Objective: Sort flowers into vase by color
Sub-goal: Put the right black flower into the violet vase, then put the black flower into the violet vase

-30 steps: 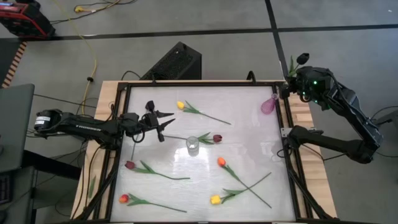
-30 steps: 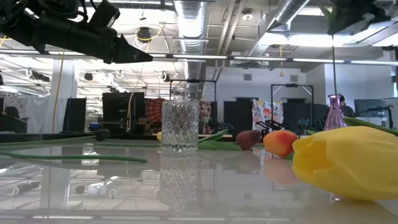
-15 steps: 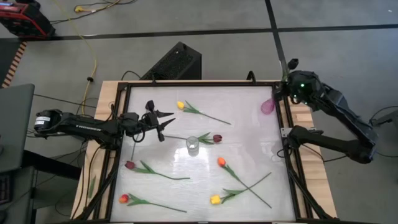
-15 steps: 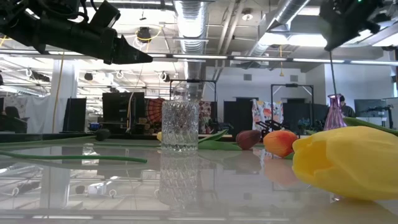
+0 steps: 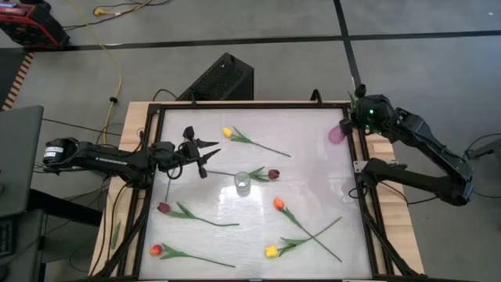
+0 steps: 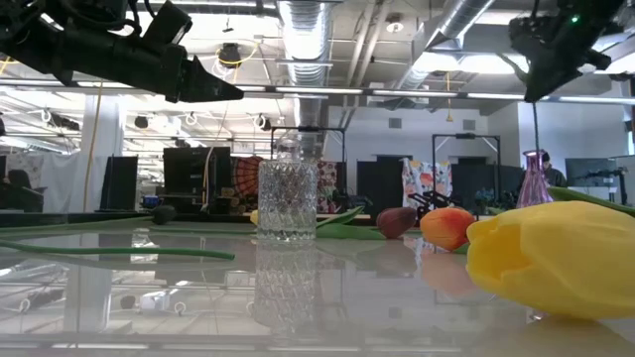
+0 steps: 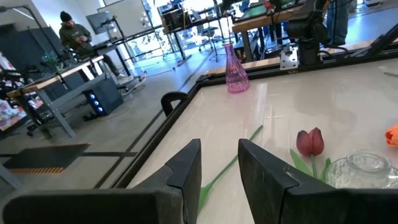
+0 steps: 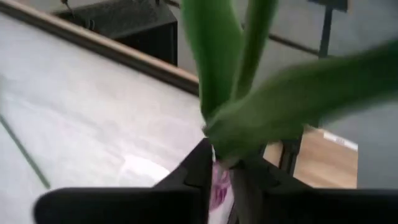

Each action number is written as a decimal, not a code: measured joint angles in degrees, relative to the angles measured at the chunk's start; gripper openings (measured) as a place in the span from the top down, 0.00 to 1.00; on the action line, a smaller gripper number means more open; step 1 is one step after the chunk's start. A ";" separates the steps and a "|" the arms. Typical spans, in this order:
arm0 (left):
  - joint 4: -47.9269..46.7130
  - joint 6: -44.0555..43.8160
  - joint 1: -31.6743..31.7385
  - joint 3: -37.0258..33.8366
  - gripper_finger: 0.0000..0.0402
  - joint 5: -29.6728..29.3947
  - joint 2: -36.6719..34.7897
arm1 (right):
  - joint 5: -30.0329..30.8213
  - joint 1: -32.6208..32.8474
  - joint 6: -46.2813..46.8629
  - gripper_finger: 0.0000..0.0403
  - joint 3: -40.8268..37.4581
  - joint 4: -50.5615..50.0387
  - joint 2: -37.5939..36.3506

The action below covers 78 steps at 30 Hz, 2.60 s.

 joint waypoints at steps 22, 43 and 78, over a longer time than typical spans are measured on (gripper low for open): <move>-0.02 -5.61 -0.04 0.00 0.76 0.02 0.00 | -10.00 -1.04 1.21 0.18 8.41 -13.30 4.35; -1.31 -4.94 -0.04 0.00 0.76 -0.02 0.01 | -36.93 2.42 6.76 0.19 21.88 -22.18 5.40; -39.25 -33.87 2.91 11.42 0.76 -11.13 0.02 | -4.51 70.54 29.84 0.19 19.45 -9.55 30.12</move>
